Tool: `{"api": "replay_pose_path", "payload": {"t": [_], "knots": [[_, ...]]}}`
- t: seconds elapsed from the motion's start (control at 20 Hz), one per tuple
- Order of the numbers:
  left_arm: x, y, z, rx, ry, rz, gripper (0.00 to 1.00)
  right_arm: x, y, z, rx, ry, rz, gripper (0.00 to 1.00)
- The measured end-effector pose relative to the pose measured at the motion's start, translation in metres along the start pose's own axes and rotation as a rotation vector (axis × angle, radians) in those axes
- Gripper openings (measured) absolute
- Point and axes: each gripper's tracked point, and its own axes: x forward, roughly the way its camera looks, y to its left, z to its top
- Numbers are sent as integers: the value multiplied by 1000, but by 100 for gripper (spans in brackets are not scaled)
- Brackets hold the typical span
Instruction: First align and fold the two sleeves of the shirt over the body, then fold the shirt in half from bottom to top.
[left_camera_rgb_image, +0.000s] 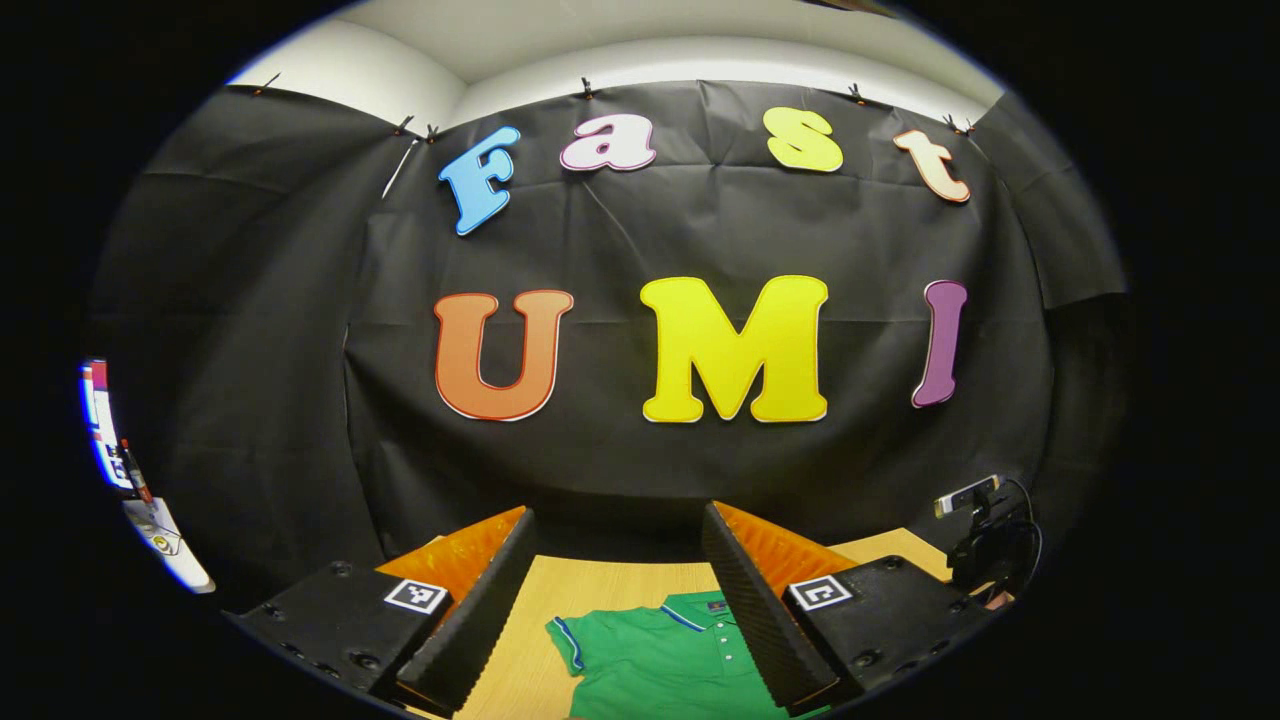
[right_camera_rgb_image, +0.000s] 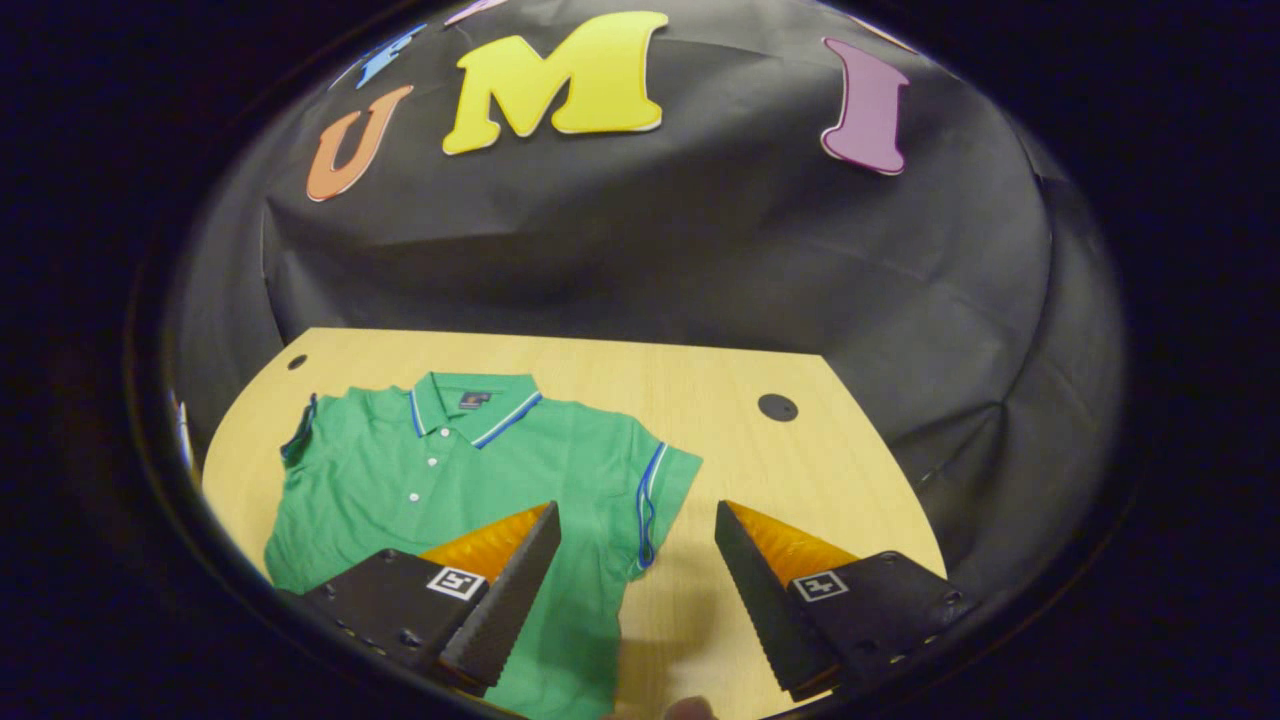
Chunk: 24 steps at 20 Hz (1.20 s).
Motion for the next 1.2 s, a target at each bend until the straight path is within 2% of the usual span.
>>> {"api": "replay_pose_path", "payload": {"t": [0.1,0.35,0.5,0.55,0.6,0.65,0.7,0.75,0.8,1.0,1.2], "knots": [[-2,4,2,6,-1,16,100,19,1,-7,-9,32,5,97],[-4,10,5,25,5,45,100,56,-1,-26,-13,99,16,88],[-6,8,2,31,23,48,100,69,0,-36,45,145,26,58],[-7,8,3,36,23,49,100,72,-1,-39,63,162,29,41],[-7,8,4,44,19,49,100,75,-4,-43,73,176,21,29],[-7,8,6,54,17,52,100,77,-9,-42,92,175,7,21],[-7,10,5,63,18,56,100,77,-10,-40,119,178,5,8],[-8,12,6,65,19,61,94,78,-8,-42,142,191,18,2],[-8,13,4,63,22,64,100,79,-10,-41,156,195,24,0],[-10,14,8,46,14,66,100,64,-13,-25,161,163,32,0],[-11,17,5,21,14,66,100,36,0,15,166,89,51,0]]}}
